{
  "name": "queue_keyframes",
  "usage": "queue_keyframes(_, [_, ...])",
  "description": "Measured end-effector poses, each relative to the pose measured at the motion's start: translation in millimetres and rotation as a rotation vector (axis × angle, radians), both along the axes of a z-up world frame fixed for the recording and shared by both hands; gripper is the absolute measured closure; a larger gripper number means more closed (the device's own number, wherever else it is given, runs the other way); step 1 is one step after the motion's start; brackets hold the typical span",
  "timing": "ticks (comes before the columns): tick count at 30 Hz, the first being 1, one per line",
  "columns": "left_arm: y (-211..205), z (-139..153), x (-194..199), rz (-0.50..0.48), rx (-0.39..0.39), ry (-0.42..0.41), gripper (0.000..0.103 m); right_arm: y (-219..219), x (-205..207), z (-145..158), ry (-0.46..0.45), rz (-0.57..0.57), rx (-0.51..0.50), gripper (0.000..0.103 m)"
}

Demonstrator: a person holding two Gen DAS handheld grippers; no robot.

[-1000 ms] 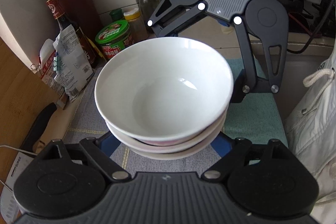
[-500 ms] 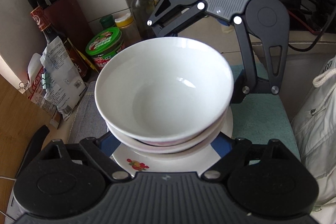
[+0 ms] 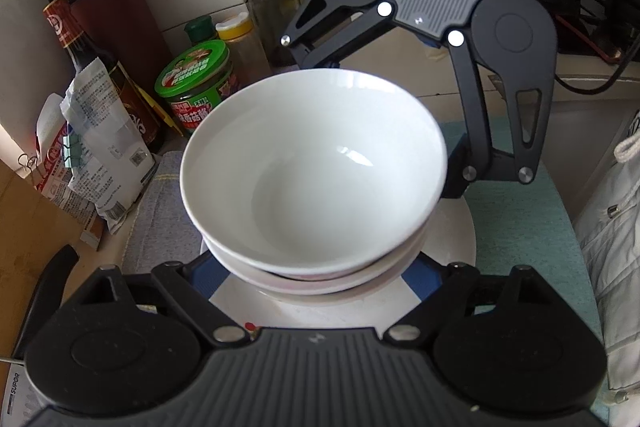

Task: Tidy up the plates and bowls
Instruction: 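Carry the stacked bowls with both tools over the plate stack, then lower the bowls onto the plates and open both tools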

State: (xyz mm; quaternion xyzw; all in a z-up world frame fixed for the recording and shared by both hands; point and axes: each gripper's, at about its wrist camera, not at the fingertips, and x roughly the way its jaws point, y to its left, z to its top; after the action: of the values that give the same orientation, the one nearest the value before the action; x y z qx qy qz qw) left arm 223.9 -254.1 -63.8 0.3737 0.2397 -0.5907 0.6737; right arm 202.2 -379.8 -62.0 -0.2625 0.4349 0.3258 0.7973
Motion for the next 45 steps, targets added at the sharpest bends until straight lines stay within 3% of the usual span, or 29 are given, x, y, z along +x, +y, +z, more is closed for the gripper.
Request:
queue_keyframes(30, [-5.4, -9.9, 7.7, 0.019, 0.025, -0.009, 0.011, -1.9, 4.9, -10.0, 0.006, -0.010, 0.006, 0.017])
queue_keyframes(33, [-5.1, -9.7, 8.5, 0.036, 0.017, 0.000, 0.010, -4.1, 8.2, -11.7, 0.019, -0.035, 0.027, 0.013])
queue_keyframes(35, [-5.2, -9.0, 13.2, 0.060, 0.012, 0.041, 0.010, -7.0, 10.7, -11.3, 0.029, -0.051, 0.055, 0.005])
queue_keyframes(37, [-3.1, -7.5, 12.1, 0.061, -0.010, 0.029, 0.006, -7.8, 9.6, -8.4, 0.005, -0.041, 0.076, 0.000])
queue_keyframes(40, [-3.1, -8.3, 5.6, 0.046, 0.000, -0.019, 0.006, -4.9, 8.5, -8.5, -0.005, -0.035, 0.059, 0.000])
queue_keyframes(45, [1.3, -3.5, 6.7, 0.069, -0.018, 0.003, 0.004, -5.5, 7.8, -7.8, -0.004, -0.044, 0.062, 0.000])
